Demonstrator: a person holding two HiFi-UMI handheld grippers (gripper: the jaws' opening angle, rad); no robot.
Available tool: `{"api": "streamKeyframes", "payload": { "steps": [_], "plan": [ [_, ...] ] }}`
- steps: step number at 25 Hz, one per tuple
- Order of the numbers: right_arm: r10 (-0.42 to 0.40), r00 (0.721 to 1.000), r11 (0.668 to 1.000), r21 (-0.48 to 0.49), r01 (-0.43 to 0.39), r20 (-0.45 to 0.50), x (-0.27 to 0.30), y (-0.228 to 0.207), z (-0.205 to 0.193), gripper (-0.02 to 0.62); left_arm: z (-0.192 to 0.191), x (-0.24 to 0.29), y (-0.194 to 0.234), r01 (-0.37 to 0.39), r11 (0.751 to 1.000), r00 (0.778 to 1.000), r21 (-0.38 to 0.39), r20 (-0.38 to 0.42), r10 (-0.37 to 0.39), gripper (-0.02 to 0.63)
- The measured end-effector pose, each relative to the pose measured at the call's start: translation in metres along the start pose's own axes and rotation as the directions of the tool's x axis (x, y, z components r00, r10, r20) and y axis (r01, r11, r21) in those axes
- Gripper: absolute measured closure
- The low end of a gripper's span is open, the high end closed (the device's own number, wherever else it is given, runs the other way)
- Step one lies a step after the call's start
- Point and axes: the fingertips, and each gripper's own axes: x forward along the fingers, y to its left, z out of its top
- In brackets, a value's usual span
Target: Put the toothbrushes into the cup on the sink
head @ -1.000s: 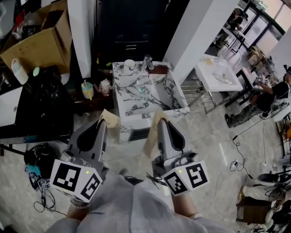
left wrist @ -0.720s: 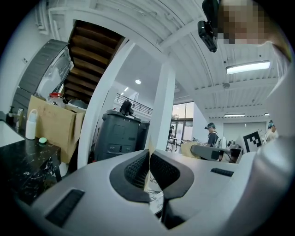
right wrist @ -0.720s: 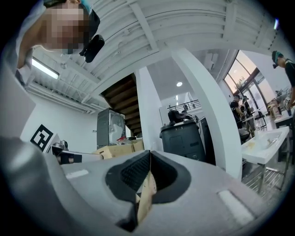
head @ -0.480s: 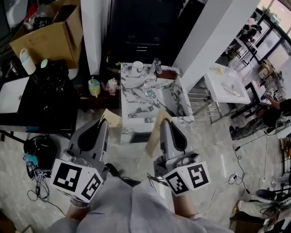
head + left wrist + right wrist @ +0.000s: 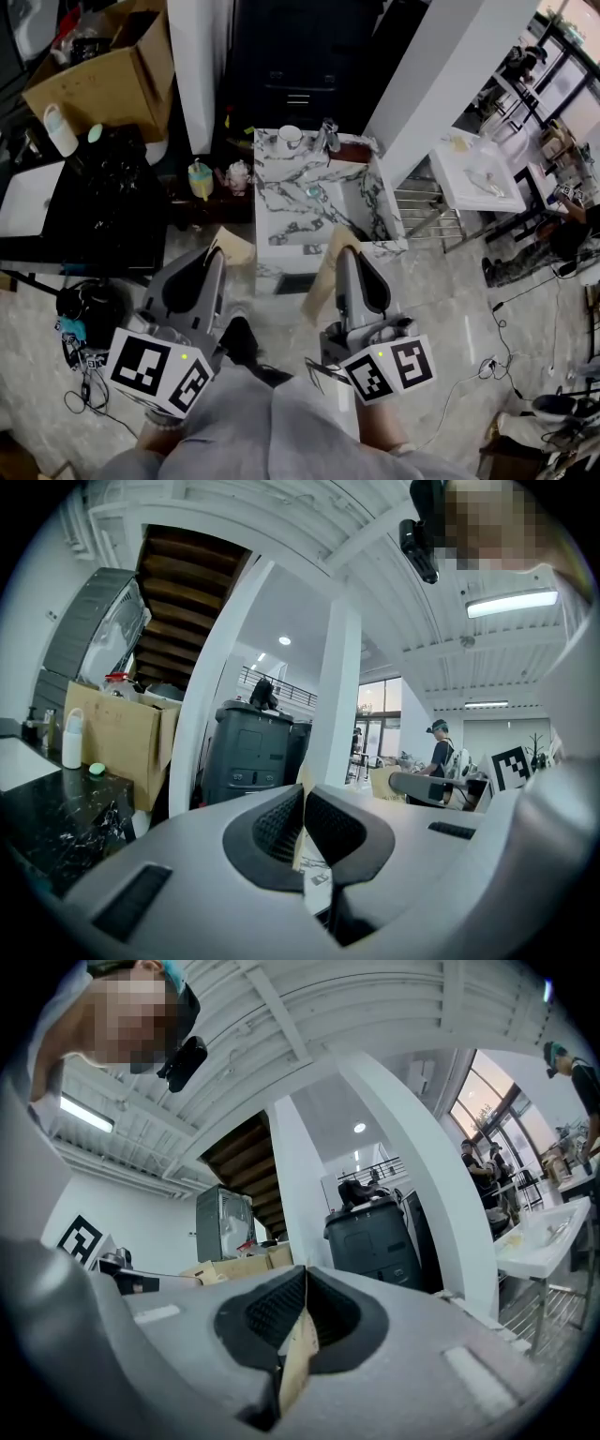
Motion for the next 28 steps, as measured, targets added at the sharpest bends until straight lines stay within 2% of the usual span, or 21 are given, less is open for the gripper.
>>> {"api": "streamKeyframes", "payload": {
  "steps": [12, 28],
  "plan": [
    [-0.029, 0.999, 0.999, -0.032, 0.028, -0.02, 0.038, -0.011, -0.006, 0.595, 0.005, 0.043, 0.026, 0.031, 1.0, 0.999, -0.005, -0.017, -0.031, 0.6],
    [-0.116, 0.991, 0.992, -0.052, 0.113, -0.069, 0.143, -0.047, -0.015, 0.594, 0.021, 0.146, 0.097, 0.098, 0.995, 0.993, -0.018, -0.063, -0.099, 0.6]
  ]
}}
